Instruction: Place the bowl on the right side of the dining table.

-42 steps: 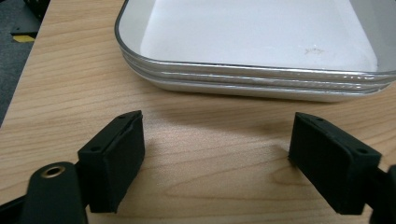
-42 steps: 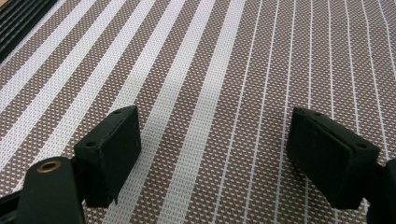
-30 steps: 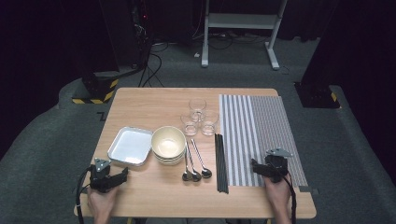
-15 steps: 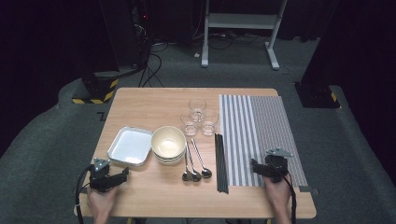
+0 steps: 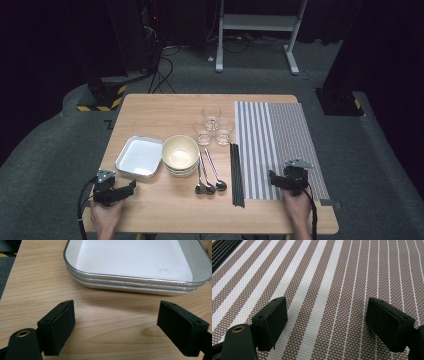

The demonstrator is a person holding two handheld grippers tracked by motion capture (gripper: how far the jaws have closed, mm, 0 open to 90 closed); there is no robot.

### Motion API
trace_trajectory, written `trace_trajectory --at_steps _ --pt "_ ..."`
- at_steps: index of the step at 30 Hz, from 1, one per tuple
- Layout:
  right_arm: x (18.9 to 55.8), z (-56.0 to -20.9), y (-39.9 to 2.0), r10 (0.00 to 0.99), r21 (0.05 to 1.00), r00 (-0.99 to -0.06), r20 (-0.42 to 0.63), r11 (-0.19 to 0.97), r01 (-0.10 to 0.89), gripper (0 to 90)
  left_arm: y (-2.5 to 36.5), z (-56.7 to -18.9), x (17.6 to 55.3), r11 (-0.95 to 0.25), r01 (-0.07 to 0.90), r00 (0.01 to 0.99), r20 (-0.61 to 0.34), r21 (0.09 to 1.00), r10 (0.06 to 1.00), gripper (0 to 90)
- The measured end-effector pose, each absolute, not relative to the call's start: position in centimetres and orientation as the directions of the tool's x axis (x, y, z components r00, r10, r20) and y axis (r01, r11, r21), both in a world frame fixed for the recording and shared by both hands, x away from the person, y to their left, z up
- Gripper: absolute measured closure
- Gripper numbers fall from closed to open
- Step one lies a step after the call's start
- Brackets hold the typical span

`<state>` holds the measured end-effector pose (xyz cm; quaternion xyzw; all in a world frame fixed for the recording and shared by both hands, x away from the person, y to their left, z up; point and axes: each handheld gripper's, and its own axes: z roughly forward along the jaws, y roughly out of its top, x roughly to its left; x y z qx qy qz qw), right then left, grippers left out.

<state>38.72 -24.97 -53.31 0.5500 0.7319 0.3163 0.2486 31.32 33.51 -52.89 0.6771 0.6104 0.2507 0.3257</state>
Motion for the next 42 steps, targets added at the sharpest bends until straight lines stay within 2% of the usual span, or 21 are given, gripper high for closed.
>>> trace_trajectory --at_steps 15,23,29,36,42 --pt "38.7 -53.3 -25.0 0.962 0.737 -0.274 -0.017 0.197 0.647 17.8 33.7 -52.2 31.3 -0.021 0.662 0.137 -0.094 0.750 0.986 18.5" --pt "38.7 -53.3 -25.0 0.962 0.737 -0.273 -0.017 0.196 0.647 17.8 33.4 -51.6 31.1 0.005 0.624 0.116 -0.099 0.781 0.988 20.7" --pt "38.7 -53.3 -25.0 0.962 0.736 -0.271 -0.015 0.194 0.648 17.8 33.5 -50.7 31.4 -0.007 0.622 0.154 -0.114 0.783 0.981 22.1" --pt "38.7 -53.3 -25.0 0.963 0.736 -0.270 -0.016 0.194 0.648 17.8 33.2 -49.6 31.7 -0.061 0.601 0.166 -0.050 0.797 0.985 23.9" --pt "38.7 -53.3 -25.0 0.963 0.736 -0.271 -0.016 0.194 0.648 17.8 33.3 -49.1 32.1 -0.066 0.602 0.156 -0.037 0.796 0.987 26.8"
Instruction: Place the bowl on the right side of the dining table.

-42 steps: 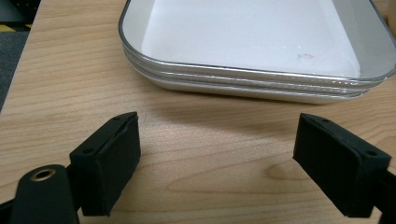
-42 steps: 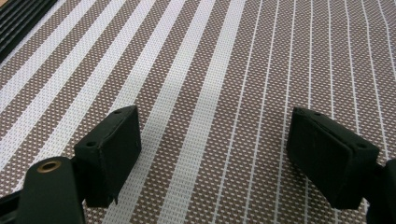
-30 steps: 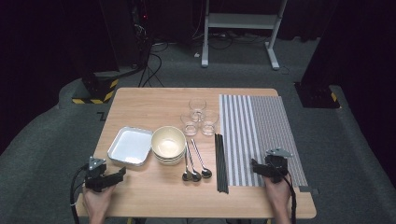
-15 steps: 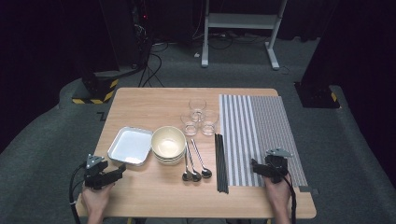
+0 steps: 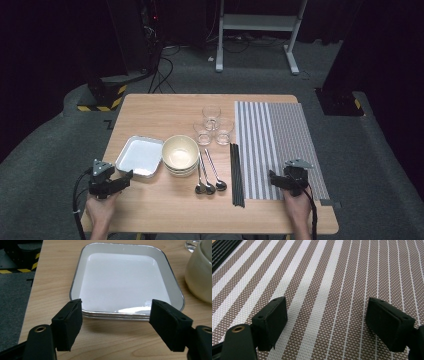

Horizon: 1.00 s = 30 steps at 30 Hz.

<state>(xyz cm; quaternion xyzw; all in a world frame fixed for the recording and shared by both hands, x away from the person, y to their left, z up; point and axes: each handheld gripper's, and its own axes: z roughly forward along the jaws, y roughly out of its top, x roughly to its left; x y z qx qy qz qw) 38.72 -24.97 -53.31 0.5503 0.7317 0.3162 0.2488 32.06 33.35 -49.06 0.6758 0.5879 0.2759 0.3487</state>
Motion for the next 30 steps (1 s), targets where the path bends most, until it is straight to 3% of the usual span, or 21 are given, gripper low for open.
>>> trace_trajectory --at_steps 4,9,15,30 --pt "38.7 -53.3 -25.0 0.963 0.737 -0.271 -0.016 0.195 0.648 17.8 33.3 -48.7 32.5 -0.083 0.600 0.162 -0.020 0.796 0.987 27.4" --pt "38.7 -53.3 -25.0 0.963 0.737 -0.271 -0.016 0.195 0.648 17.8 33.4 -48.4 33.0 -0.057 0.599 0.180 -0.064 0.799 0.982 31.8" --pt "38.7 -53.3 -25.0 0.963 0.736 -0.270 -0.015 0.193 0.649 17.8 33.2 -48.4 33.4 -0.095 0.605 0.171 -0.012 0.790 0.985 32.6" --pt "38.7 -53.3 -25.0 0.963 0.737 -0.270 -0.015 0.193 0.648 17.9 33.4 -47.6 35.0 -0.095 0.609 0.243 -0.071 0.788 0.968 34.3"
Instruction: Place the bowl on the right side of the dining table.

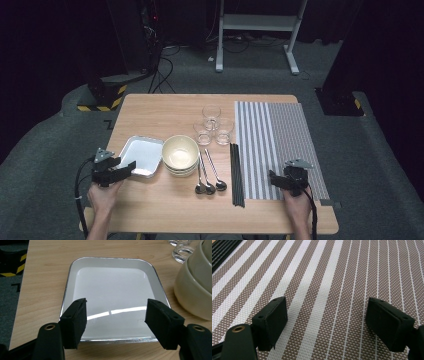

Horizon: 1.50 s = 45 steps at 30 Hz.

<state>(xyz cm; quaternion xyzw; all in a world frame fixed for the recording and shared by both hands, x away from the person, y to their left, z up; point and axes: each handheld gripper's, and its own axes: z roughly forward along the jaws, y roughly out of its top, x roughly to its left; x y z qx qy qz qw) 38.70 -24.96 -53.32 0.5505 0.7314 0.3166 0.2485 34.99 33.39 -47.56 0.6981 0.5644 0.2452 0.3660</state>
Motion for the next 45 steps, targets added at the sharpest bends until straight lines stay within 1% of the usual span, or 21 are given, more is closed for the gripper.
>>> trace_trajectory --at_steps 4,9,19,30,34,35,36,37,38,40,41,43,45 --pt "38.7 -53.3 -25.0 0.963 0.737 -0.271 -0.015 0.194 0.648 18.0 33.4 -47.2 35.2 -0.110 0.606 0.252 -0.059 0.788 0.966 34.2" --pt "38.7 -53.3 -25.0 0.963 0.737 -0.270 -0.015 0.193 0.648 17.9 33.4 -47.0 35.7 -0.122 0.608 0.251 -0.045 0.785 0.967 31.6" --pt "38.7 -53.3 -25.0 0.963 0.737 -0.270 -0.015 0.193 0.648 17.9 33.7 -47.0 36.5 -0.104 0.622 0.237 -0.060 0.776 0.970 32.1" --pt "38.7 -53.3 -25.0 0.962 0.737 -0.271 -0.016 0.194 0.647 17.9 33.9 -46.8 37.5 -0.072 0.602 0.229 -0.086 0.795 0.970 32.9" --pt "38.7 -53.3 -25.0 0.963 0.737 -0.270 -0.015 0.193 0.648 17.9 33.9 -46.9 37.4 -0.090 0.593 0.241 -0.070 0.800 0.968 33.2" --pt "38.7 -53.3 -25.0 0.962 0.737 -0.271 -0.016 0.194 0.647 17.9 33.7 -47.0 37.3 -0.109 0.578 0.249 -0.047 0.809 0.967 33.4" --pt "38.7 -53.3 -25.0 0.962 0.737 -0.271 -0.016 0.194 0.647 17.9 33.7 -47.0 37.3 -0.109 0.578 0.249 -0.047 0.809 0.967 33.7" --pt "38.7 -53.3 -25.0 0.963 0.737 -0.270 -0.015 0.193 0.648 18.0 33.6 -47.0 37.2 -0.140 0.553 0.244 0.001 0.821 0.970 35.0" --pt "38.7 -53.3 -25.0 0.962 0.738 -0.272 -0.017 0.196 0.646 18.0 33.5 -46.9 37.3 -0.157 0.561 0.239 0.022 0.813 0.971 35.8" --pt "38.7 -53.3 -25.0 0.962 0.738 -0.272 -0.017 0.196 0.646 17.9 33.6 -46.9 37.7 -0.148 0.593 0.236 0.004 0.792 0.972 35.3" --pt "38.7 -53.3 -25.0 0.962 0.738 -0.273 -0.017 0.196 0.646 17.9 33.9 -46.9 38.0 -0.131 0.615 0.240 -0.027 0.777 0.970 33.8" --pt "38.7 -53.3 -25.0 0.962 0.738 -0.272 -0.017 0.196 0.646 18.0 34.4 -46.9 38.4 -0.097 0.624 0.255 -0.085 0.776 0.963 28.4" --pt "38.7 -53.3 -25.0 0.962 0.738 -0.272 -0.017 0.196 0.646 18.0 34.4 -47.0 38.5 -0.094 0.619 0.254 -0.086 0.780 0.963 28.4"
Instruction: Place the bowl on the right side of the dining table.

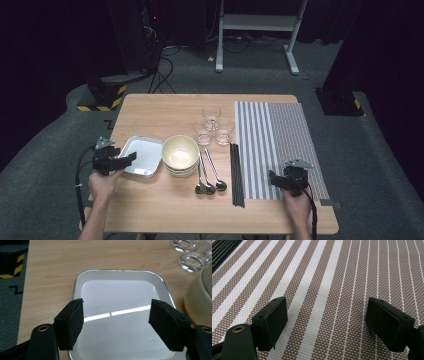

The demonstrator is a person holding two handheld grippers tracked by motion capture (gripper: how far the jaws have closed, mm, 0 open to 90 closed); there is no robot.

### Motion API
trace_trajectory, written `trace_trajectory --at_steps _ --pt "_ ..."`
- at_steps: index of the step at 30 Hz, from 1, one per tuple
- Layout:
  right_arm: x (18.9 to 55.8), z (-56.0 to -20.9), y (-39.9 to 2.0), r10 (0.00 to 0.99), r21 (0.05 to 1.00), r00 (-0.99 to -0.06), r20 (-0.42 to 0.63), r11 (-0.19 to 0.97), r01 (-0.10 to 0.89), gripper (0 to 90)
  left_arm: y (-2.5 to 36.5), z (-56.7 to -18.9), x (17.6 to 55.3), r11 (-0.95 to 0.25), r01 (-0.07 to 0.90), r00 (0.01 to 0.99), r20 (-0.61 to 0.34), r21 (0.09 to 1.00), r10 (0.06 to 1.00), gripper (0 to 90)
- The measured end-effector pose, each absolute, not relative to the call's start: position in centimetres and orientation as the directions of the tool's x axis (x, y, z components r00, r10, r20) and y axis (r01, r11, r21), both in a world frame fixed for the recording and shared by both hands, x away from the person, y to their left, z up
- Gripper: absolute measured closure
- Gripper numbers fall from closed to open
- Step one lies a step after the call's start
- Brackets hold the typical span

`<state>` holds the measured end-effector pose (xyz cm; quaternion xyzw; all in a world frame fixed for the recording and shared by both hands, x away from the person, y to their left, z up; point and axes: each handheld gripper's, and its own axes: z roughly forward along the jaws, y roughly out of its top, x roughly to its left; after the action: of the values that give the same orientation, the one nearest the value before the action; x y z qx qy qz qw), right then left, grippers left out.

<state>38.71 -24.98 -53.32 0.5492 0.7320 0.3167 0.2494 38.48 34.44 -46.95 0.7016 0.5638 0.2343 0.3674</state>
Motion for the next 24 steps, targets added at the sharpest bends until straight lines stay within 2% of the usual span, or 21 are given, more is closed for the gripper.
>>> trace_trajectory --at_steps 4,12,24 --pt "38.7 -53.3 -25.0 0.962 0.737 -0.272 -0.017 0.196 0.646 17.9 34.6 -47.0 38.8 -0.108 0.595 0.233 -0.042 0.796 0.972 33.8" --pt "38.7 -53.3 -25.0 0.962 0.738 -0.271 -0.017 0.195 0.646 18.0 35.0 -47.6 40.2 -0.100 0.614 0.213 -0.043 0.783 0.976 39.4" --pt "38.7 -53.3 -25.0 0.962 0.738 -0.271 -0.018 0.196 0.646 18.0 35.3 -48.8 41.5 -0.077 0.639 0.182 -0.054 0.765 0.982 40.3"
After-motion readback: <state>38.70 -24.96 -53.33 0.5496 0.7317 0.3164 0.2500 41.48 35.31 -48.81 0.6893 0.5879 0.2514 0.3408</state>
